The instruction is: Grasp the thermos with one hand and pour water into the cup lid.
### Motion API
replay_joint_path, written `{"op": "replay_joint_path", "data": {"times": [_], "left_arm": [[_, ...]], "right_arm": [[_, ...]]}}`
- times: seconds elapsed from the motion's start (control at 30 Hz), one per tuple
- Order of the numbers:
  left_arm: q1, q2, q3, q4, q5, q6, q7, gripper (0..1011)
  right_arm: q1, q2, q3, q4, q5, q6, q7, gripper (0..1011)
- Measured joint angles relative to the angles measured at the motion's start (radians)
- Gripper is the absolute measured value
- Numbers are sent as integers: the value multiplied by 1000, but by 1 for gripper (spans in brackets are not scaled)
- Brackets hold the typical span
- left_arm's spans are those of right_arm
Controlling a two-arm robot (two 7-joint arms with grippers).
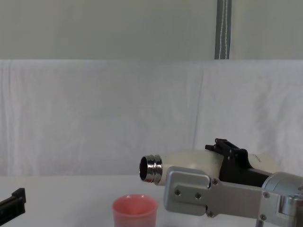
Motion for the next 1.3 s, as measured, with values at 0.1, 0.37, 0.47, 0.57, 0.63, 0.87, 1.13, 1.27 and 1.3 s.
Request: {"op": "replay_joint_path", "data": {"times": [0.1, 0.37, 0.47, 0.57, 0.63, 0.87, 1.13, 1.27, 1.3], "left_arm": [[0, 0, 0, 0, 0, 0, 0, 1001], [0, 0, 0, 0, 0, 0, 0, 1001], [0, 0, 0, 0, 0, 0, 0, 1001], [0, 0, 0, 0, 0, 0, 0, 1001], [0, 0, 0, 0, 0, 0, 0, 1001], [0, 0, 0, 0, 0, 0, 0, 1001], [0, 0, 0, 0, 0, 0, 0, 1001], [0, 0, 0, 0, 0, 0, 0, 1001], [0, 0, 0, 0, 0, 0, 0, 1001]], "right_arm": [[0, 0, 0, 3, 0, -4, -3, 950], [3, 2, -6, 8, -16, -10, -8, 950], [4, 5, -9, 9, -25, -10, -11, 950], [6, 7, -12, 9, -32, -10, -13, 950], [7, 9, -14, 9, -36, -11, -16, 950], [7, 14, -17, 8, -45, -12, -21, 950], [8, 17, -17, 7, -48, -16, -25, 950], [8, 17, -16, 6, -47, -16, -25, 950], [8, 17, -16, 5, -47, -16, -25, 950]]}}
